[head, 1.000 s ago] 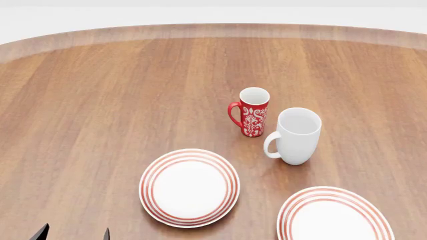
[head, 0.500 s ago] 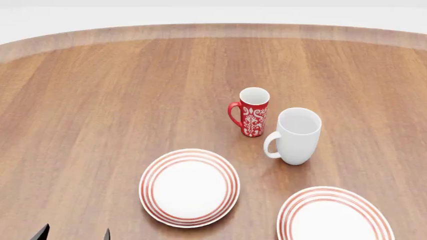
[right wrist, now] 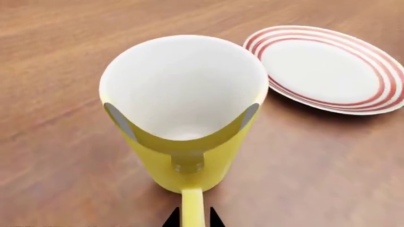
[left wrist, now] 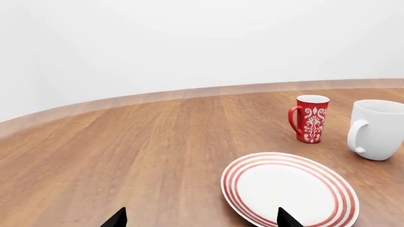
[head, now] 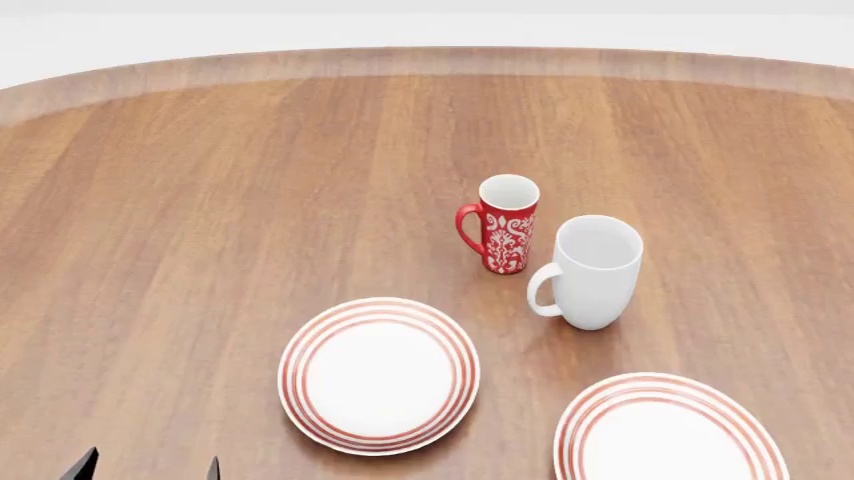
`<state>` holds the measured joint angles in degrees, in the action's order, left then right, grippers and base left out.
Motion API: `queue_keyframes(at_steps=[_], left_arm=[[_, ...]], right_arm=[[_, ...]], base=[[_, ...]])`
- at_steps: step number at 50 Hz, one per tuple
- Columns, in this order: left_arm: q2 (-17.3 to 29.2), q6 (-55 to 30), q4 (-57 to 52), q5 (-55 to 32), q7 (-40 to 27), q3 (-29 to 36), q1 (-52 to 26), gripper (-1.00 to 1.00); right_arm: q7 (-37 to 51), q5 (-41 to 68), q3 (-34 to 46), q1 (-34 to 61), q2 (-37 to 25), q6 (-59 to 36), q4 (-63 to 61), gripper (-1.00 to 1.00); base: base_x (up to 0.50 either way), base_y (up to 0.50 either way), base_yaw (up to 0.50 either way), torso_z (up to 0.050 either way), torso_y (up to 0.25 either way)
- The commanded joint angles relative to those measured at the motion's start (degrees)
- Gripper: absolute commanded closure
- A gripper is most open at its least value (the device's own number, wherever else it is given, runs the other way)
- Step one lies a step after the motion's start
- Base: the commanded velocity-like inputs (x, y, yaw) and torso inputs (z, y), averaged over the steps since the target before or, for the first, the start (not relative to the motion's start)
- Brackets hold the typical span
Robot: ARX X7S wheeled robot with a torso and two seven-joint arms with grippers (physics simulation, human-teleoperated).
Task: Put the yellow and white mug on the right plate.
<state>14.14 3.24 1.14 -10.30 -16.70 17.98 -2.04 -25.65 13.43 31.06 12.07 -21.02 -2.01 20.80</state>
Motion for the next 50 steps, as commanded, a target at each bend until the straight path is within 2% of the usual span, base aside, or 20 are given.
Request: queue_keyframes(at_steps=[1, 23, 50], left_arm=[[-1.0, 0.1, 0.6, 1.5, 0.9, -0.8, -0.2, -1.0], [-0.6, 0.1, 0.5, 1.0, 0.4, -0.3, -0.3, -1.0], [-0.3, 0.6, 1.2, 0.7, -0.2, 0.4, -0.6, -1.0]], right_arm=[[0.4, 0.6, -3.0, -3.5, -2.5, -0.9, -8.2, 1.0], [7.3, 6.2, -12.7, -8.7, -8.8, -2.4, -18.5, 1.0], [12.3, 12.7, -22.4, -13.7, -12.7, -1.8, -22.2, 1.0]], base=[[0.0, 0.0, 0.0, 0.0, 0.0], [0.0, 0.0, 0.0, 0.0, 0.001], [0.0, 0.0, 0.0, 0.0, 0.0]])
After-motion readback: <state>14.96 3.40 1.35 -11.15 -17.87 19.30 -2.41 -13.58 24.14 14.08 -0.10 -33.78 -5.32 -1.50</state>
